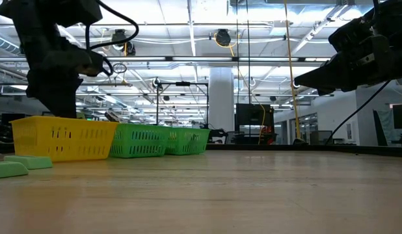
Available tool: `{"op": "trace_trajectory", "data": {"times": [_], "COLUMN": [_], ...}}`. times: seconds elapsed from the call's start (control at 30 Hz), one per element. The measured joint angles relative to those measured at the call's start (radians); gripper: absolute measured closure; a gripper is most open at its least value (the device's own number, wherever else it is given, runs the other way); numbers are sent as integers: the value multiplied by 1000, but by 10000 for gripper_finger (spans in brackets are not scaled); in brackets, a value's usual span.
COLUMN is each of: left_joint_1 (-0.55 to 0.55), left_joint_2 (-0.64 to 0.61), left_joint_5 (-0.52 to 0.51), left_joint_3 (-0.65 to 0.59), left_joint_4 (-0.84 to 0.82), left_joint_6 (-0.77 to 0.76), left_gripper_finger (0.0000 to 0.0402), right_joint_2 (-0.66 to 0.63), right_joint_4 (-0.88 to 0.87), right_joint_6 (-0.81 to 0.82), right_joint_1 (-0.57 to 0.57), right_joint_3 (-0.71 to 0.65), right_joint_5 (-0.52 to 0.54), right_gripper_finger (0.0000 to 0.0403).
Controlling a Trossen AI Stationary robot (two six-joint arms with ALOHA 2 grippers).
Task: Pick & Place School Supplies
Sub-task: Put the green eraser into the yellow bin
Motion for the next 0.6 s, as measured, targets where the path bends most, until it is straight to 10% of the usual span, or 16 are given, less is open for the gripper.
{"op": "trace_trajectory", "data": {"times": [0.6], "left_joint_1": [0], "left_joint_2": [113], "left_joint_5": [47], "left_joint_3": [0], "left_joint_4": [28], "left_joint_6": [-18], "left_gripper_finger": [351], "right_joint_2": [0], "right_joint_4": [0], "right_joint_6": [0], "right_joint_1": [0], "right_joint_3": [0], "right_joint_5": [0], "right_gripper_finger": [394]}}
